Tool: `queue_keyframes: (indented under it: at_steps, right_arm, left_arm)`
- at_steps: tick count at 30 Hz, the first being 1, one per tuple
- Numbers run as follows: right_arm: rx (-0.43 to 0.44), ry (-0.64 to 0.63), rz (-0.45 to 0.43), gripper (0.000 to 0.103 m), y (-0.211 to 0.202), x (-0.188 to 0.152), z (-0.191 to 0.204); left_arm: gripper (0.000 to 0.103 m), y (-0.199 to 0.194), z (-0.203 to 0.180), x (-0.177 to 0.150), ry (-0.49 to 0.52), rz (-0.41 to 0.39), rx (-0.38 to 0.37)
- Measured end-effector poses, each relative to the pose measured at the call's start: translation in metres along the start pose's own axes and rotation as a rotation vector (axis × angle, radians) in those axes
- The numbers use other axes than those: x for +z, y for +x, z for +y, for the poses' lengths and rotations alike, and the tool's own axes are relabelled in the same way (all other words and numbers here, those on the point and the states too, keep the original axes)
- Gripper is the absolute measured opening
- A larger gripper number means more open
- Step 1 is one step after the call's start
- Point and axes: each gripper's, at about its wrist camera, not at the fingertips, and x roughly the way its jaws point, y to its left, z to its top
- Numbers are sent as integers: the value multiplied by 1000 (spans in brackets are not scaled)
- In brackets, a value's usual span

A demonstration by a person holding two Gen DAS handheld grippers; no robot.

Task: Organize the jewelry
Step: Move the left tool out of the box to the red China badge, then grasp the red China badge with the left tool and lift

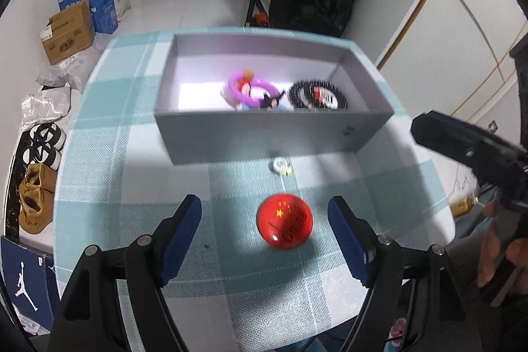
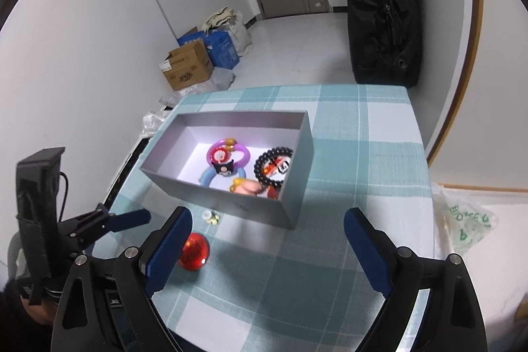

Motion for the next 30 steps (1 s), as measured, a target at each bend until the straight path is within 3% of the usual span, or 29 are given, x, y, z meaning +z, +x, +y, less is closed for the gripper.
queue_keyframes:
  at_steps: [13, 23, 27, 30]
  right_arm:
    - [38, -7, 45, 97, -3, -9, -3]
    - [22, -12, 78, 101, -1, -14, -5]
    - [22, 2, 82, 101, -2, -14, -8]
    - [21, 5, 84, 101, -2, -15, -8]
  left_arm:
    - [75, 15, -20, -12, 101, 73, 116]
    - [74, 16, -27, -14, 148, 81, 125]
    - [62, 16, -26, -13, 166, 74, 105]
    - [41, 14, -28, -13, 174, 65, 92]
